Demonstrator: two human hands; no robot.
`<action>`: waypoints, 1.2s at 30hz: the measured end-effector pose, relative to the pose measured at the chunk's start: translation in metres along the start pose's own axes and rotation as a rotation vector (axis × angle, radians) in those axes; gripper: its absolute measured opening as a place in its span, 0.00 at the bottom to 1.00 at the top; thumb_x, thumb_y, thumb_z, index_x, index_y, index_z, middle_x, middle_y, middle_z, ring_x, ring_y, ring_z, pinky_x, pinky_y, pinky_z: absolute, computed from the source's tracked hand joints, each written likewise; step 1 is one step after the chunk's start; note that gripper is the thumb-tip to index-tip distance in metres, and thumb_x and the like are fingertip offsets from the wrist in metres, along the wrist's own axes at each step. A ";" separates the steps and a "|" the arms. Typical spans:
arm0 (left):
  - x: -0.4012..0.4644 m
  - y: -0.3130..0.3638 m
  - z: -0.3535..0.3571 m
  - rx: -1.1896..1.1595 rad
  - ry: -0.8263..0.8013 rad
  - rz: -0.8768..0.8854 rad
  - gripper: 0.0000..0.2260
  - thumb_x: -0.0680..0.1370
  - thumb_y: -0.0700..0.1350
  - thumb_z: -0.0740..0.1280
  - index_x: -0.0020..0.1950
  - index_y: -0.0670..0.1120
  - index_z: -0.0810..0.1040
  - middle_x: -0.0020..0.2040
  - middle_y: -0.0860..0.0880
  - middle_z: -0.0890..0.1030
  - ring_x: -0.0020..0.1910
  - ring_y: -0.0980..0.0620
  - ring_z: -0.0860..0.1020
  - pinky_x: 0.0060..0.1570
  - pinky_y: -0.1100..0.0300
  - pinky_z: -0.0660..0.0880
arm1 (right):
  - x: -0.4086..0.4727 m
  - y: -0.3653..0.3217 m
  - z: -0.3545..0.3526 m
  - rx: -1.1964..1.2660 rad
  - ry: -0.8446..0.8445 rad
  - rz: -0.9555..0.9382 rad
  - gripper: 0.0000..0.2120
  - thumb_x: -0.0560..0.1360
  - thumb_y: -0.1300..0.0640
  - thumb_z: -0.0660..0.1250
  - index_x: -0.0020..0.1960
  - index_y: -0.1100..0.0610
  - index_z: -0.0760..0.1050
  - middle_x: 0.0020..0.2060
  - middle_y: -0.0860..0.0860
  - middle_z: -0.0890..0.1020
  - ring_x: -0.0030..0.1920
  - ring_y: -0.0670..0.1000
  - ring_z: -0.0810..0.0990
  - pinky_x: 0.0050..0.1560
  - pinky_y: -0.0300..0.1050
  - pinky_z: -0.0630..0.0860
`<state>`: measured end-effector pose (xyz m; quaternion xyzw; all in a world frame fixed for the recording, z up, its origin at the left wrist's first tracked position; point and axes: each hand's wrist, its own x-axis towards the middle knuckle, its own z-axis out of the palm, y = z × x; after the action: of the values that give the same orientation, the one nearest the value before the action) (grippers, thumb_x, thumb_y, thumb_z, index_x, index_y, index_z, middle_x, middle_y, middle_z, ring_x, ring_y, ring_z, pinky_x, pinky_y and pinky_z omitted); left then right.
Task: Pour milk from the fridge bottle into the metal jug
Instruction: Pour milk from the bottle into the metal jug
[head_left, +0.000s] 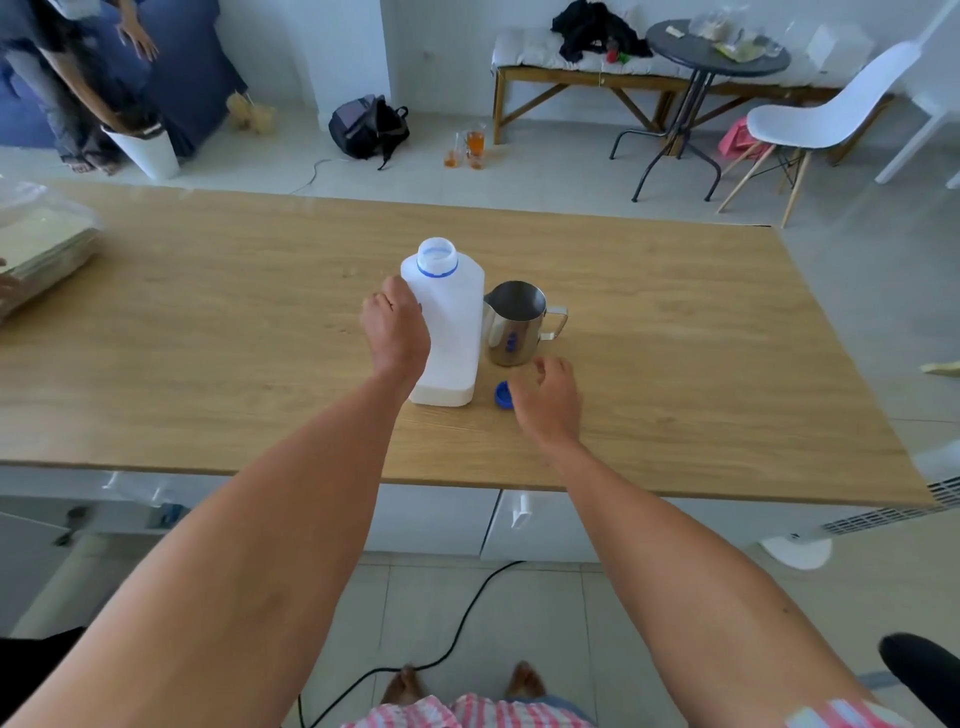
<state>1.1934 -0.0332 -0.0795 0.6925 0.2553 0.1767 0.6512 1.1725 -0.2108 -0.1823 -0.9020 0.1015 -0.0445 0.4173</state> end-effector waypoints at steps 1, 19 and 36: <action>0.000 0.000 0.000 -0.008 -0.001 0.004 0.16 0.78 0.42 0.54 0.30 0.48 0.56 0.24 0.56 0.59 0.37 0.47 0.60 0.35 0.50 0.60 | 0.006 -0.006 -0.008 0.065 0.022 -0.003 0.15 0.79 0.50 0.63 0.62 0.56 0.75 0.59 0.48 0.76 0.54 0.50 0.78 0.57 0.51 0.76; -0.010 -0.006 -0.004 0.024 -0.051 0.079 0.33 0.80 0.65 0.59 0.32 0.38 0.57 0.31 0.45 0.57 0.29 0.51 0.56 0.24 0.62 0.56 | 0.089 -0.028 -0.045 0.062 -0.322 0.150 0.11 0.83 0.61 0.54 0.48 0.62 0.74 0.49 0.57 0.80 0.41 0.56 0.86 0.50 0.57 0.83; 0.014 0.054 0.007 0.594 -0.166 0.217 0.18 0.79 0.52 0.57 0.32 0.47 0.56 0.30 0.50 0.59 0.29 0.50 0.57 0.30 0.57 0.55 | 0.060 -0.037 -0.035 0.333 -0.311 0.434 0.09 0.78 0.66 0.60 0.43 0.57 0.76 0.35 0.55 0.73 0.28 0.51 0.62 0.28 0.41 0.59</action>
<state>1.2153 -0.0318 -0.0283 0.8875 0.1664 0.1058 0.4166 1.2312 -0.2264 -0.1318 -0.7746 0.2179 0.1683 0.5694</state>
